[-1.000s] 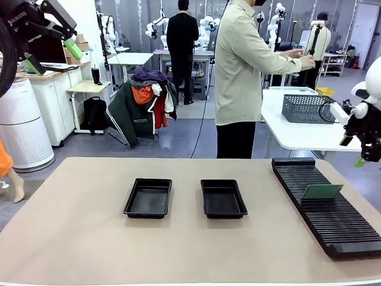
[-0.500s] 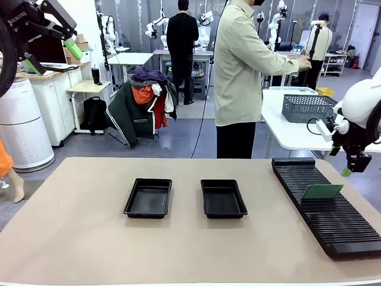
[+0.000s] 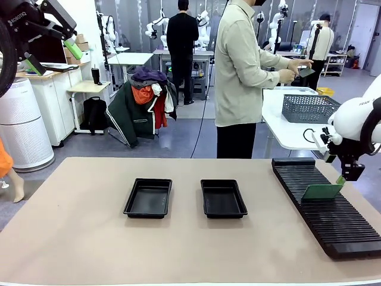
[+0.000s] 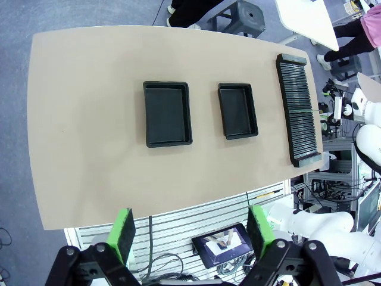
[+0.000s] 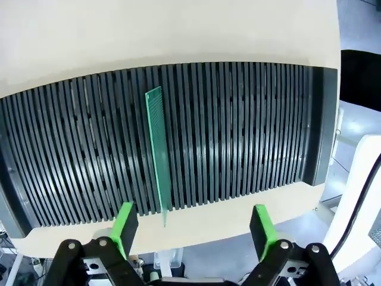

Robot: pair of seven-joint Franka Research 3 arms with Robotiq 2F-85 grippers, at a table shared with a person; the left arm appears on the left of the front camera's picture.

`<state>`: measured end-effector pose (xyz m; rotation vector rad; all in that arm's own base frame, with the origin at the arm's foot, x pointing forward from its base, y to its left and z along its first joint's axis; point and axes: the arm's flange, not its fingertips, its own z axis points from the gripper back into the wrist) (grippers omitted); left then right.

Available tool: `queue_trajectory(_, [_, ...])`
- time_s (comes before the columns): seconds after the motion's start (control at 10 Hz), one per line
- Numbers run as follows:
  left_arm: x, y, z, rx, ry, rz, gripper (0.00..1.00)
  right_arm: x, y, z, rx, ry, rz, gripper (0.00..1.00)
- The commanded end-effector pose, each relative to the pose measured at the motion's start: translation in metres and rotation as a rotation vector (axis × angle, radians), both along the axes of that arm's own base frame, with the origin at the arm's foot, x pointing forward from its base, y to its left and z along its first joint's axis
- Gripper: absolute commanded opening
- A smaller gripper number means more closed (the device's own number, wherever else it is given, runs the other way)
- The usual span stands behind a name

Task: Inspect and transfer BCBs to ESD trays.
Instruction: Pick up the Blank PCB from the PCB Rack and place it in the left ESD tray.

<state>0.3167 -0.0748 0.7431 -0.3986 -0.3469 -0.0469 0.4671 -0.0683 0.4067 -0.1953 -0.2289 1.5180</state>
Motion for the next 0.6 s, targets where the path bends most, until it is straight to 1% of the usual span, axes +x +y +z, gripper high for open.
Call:
queue_trajectory(0.0, [-0.001,0.001,-0.001,0.005,0.004,0.002,1.0,0.001,-0.004,-0.014,-0.004,-0.019,0.031,1.0])
queue_trajectory(0.2, [-0.001,0.001,-0.001,0.005,0.004,0.002,1.0,0.006,-0.003,-0.03,0.025,-0.006,0.057,1.0])
queue_trajectory(0.5, [-0.001,0.001,-0.001,0.005,0.004,0.002,1.0,0.016,-0.003,-0.047,0.048,0.019,0.068,1.0])
